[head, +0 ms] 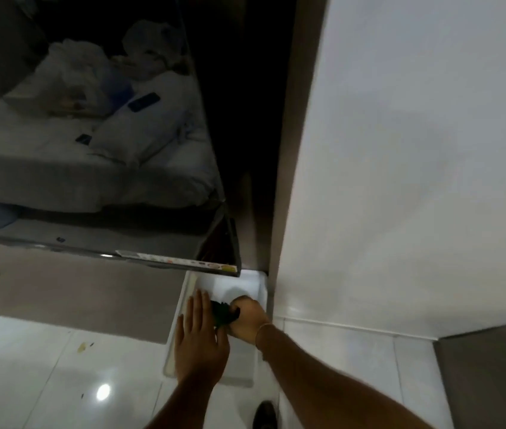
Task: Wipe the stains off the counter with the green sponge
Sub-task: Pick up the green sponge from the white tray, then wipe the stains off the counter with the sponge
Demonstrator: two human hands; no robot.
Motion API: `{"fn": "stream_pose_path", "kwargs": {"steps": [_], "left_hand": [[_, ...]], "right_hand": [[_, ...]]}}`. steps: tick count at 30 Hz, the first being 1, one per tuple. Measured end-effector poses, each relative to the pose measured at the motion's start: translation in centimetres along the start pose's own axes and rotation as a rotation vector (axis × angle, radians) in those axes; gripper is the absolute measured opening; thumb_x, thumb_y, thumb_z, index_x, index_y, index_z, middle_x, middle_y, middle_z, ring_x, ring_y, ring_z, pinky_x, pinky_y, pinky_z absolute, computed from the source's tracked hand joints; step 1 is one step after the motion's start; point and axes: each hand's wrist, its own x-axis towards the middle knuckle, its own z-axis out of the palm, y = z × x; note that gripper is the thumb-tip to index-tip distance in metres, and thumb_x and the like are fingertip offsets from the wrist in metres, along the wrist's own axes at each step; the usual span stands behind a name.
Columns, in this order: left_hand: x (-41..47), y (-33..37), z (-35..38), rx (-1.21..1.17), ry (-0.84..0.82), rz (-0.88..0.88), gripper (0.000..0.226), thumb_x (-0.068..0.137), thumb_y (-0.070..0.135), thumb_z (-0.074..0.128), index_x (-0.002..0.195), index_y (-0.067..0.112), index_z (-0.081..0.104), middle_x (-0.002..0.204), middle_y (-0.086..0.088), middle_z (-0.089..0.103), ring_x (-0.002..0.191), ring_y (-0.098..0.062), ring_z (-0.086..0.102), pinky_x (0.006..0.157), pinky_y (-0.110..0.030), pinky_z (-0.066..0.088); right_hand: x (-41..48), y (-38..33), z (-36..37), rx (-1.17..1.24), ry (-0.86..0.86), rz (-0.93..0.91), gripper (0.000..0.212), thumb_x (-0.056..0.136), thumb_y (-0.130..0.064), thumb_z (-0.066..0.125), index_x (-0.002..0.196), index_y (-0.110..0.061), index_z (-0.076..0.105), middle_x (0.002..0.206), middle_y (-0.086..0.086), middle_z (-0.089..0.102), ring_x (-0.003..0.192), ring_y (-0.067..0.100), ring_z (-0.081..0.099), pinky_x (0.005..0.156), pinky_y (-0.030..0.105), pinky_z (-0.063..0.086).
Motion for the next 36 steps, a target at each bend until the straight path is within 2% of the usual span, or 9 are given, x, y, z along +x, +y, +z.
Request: {"fn": "stream_pose_path", "kwargs": {"steps": [5, 11, 15, 18, 23, 26, 28, 32, 36], "left_hand": [[0.3, 5.0, -1.1, 0.024, 0.021, 0.434, 0.073, 0.097, 0.034, 0.037, 0.162, 0.001, 0.042, 0.168, -0.019, 0.043, 0.154, -0.04, 0.046, 0.122, -0.061, 0.036], [-0.1, 19.3, 2.7, 0.011, -0.071, 0.972, 0.088, 0.11, 0.057, 0.013, 0.147, -0.009, 0.056, 0.152, -0.027, 0.06, 0.144, -0.037, 0.047, 0.12, -0.049, 0.035], [-5.9, 30.3, 6.9, -0.061, -0.277, 1.227, 0.088, 0.108, 0.06, 0.009, 0.149, -0.001, 0.057, 0.155, -0.01, 0.053, 0.162, 0.002, 0.012, 0.117, -0.042, 0.038], [-11.3, 37.9, 10.7, 0.03, -0.425, 1.344, 0.1, 0.105, 0.065, 0.002, 0.144, -0.003, 0.063, 0.151, -0.021, 0.062, 0.148, -0.03, 0.056, 0.112, -0.056, 0.048], [-20.8, 49.9, 17.8, 0.097, -0.484, 1.515, 0.094, 0.106, 0.064, 0.004, 0.152, 0.001, 0.057, 0.159, -0.017, 0.057, 0.141, -0.041, 0.061, 0.128, -0.023, 0.005], [-26.1, 56.2, 23.1, 0.112, -0.563, 1.565, 0.098, 0.095, 0.077, -0.007, 0.17, 0.016, 0.006, 0.18, -0.002, 0.005, 0.168, -0.023, 0.013, 0.133, -0.036, 0.006], [-29.5, 60.2, 26.2, 0.147, -0.619, 1.569, 0.088, 0.093, 0.073, -0.007, 0.166, 0.025, -0.017, 0.177, 0.005, -0.02, 0.166, -0.014, -0.015, 0.134, -0.036, -0.008], [-35.3, 67.5, 29.9, 0.137, -0.596, 1.617, 0.08, 0.101, 0.065, 0.003, 0.17, 0.026, -0.01, 0.179, 0.008, -0.017, 0.166, -0.011, -0.017, 0.135, -0.038, -0.006], [-37.8, 72.1, 32.2, 0.154, -0.552, 1.643, 0.076, 0.105, 0.059, 0.014, 0.172, 0.024, -0.001, 0.18, 0.006, -0.006, 0.167, -0.013, -0.01, 0.136, -0.044, 0.001]], "right_hand": [[-6.2, 3.9, -6.4, 0.456, 0.107, 0.087, 0.029, 0.084, 0.003, 0.071, 0.08, -0.024, 0.059, 0.083, 0.0, 0.06, 0.073, 0.009, 0.056, 0.062, 0.013, 0.049], [-16.7, 17.5, -12.8, 0.874, 0.322, 0.259, 0.048, 0.084, -0.001, 0.071, 0.12, -0.028, 0.055, 0.117, 0.009, 0.065, 0.111, 0.031, 0.067, 0.09, 0.038, 0.057], [-26.6, 28.1, -13.6, 1.12, 0.539, 0.384, 0.05, 0.084, -0.003, 0.068, 0.132, -0.018, 0.071, 0.119, 0.006, 0.071, 0.112, 0.026, 0.068, 0.098, 0.038, 0.059], [-35.1, 35.8, -12.4, 1.336, 0.81, 0.48, 0.025, 0.091, -0.006, 0.072, 0.113, -0.015, 0.078, 0.117, 0.01, 0.079, 0.106, 0.027, 0.075, 0.097, 0.04, 0.062], [-50.0, 46.5, -11.1, 1.661, 1.393, 0.55, 0.023, 0.096, -0.02, 0.079, 0.111, -0.003, 0.079, 0.108, 0.02, 0.082, 0.103, 0.035, 0.08, 0.086, 0.043, 0.066], [-58.9, 52.2, -11.7, 1.587, 1.704, 0.652, 0.024, 0.099, -0.026, 0.076, 0.113, -0.007, 0.078, 0.102, 0.012, 0.084, 0.091, 0.024, 0.079, 0.075, 0.033, 0.064], [-64.3, 56.6, -12.1, 1.443, 1.873, 0.82, 0.031, 0.102, -0.031, 0.071, 0.122, -0.008, 0.075, 0.111, 0.014, 0.079, 0.099, 0.027, 0.074, 0.089, 0.039, 0.061], [-72.1, 64.1, -13.5, 1.082, 2.09, 1.086, 0.046, 0.105, -0.045, 0.061, 0.139, -0.014, 0.066, 0.12, 0.01, 0.071, 0.121, 0.037, 0.068, 0.106, 0.041, 0.053], [-74.3, 70.0, -14.5, 0.864, 1.874, 1.241, 0.059, 0.109, -0.041, 0.055, 0.162, -0.019, 0.044, 0.172, 0.008, 0.036, 0.16, 0.036, 0.033, 0.129, 0.053, 0.033]]}}
